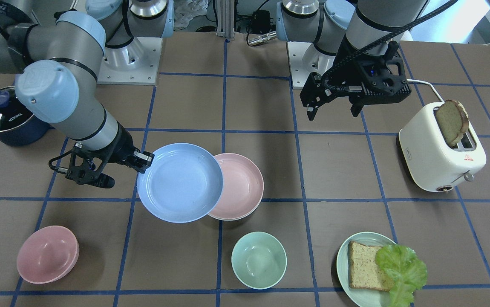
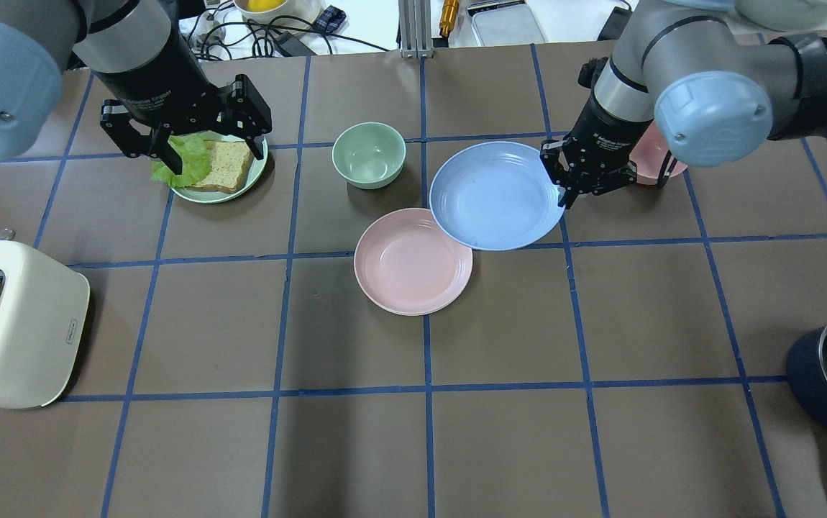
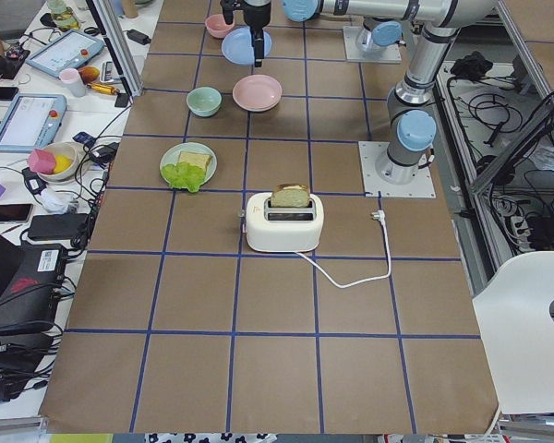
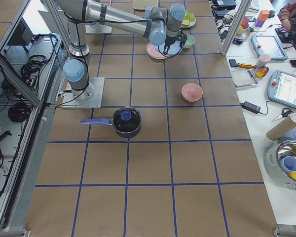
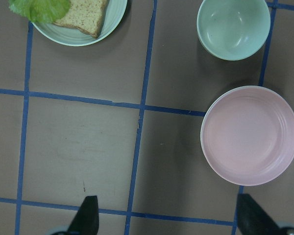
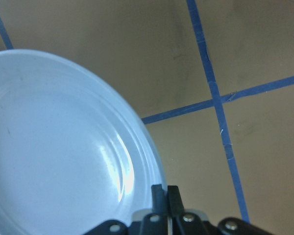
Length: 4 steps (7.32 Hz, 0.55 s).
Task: Stack three plates with pink and blue
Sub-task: 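Carry the blue plate with the right gripper onto the pink plate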
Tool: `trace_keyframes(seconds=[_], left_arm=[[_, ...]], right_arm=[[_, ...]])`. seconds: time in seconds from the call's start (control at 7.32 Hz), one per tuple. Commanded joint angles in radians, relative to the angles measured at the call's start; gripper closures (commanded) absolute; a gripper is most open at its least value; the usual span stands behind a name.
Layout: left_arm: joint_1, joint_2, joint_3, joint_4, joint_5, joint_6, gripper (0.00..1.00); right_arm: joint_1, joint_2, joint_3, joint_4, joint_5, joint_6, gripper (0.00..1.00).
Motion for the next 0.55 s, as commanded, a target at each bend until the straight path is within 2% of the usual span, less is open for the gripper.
trace_keyframes(seconds=[0.0, 0.41], left_arm=[[-0.002, 0.004, 0.000, -0.003, 0.001, -0.001, 0.00], [0.000, 0.004, -0.002, -0.003, 0.000, -0.001, 0.00]], right_arm=[[0.073, 0.039, 0.007, -0.082, -0.003, 0.109, 1.00], [0.147, 0.085, 0.057, -0.199, -0.012, 0.185, 1.00]])
